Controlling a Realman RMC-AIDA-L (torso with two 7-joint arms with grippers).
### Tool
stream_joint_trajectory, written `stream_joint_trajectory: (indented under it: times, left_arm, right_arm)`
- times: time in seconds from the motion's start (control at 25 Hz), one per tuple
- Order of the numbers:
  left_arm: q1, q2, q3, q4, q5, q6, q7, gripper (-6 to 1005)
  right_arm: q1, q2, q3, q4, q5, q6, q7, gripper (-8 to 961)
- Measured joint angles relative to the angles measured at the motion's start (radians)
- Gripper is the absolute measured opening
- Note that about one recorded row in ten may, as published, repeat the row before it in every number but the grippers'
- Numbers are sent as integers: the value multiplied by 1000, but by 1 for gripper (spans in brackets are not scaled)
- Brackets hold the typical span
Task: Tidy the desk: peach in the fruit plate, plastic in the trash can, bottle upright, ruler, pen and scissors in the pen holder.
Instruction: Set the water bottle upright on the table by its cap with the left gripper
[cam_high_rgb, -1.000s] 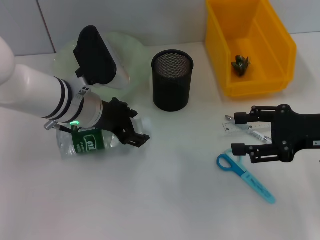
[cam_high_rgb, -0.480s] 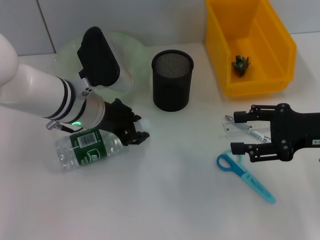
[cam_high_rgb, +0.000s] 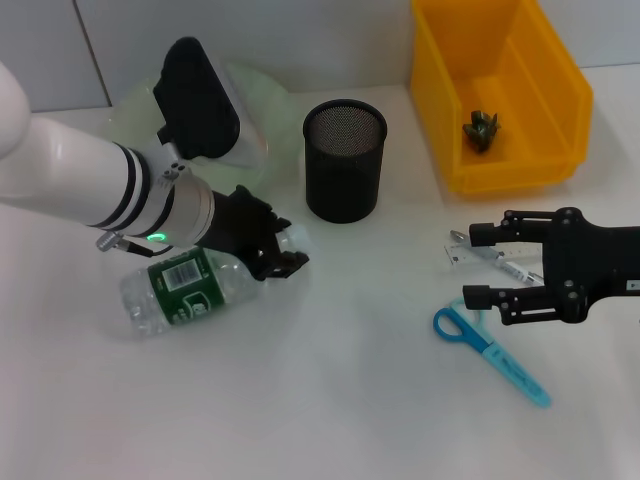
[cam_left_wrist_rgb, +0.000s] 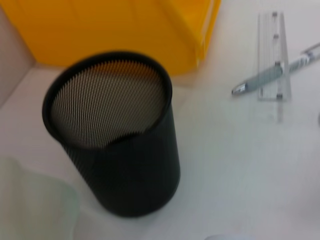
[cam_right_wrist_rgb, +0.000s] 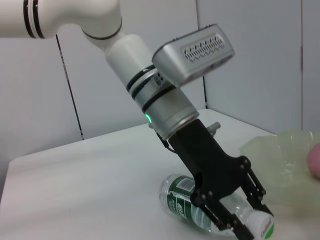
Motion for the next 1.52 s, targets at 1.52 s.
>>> stream_joint_trajectory:
  times: [1.52]
  left_arm:
    - [363, 12, -119, 447, -329, 60, 194, 475]
  right_arm:
    - [-30, 10, 2, -166, 6, -15, 131, 779]
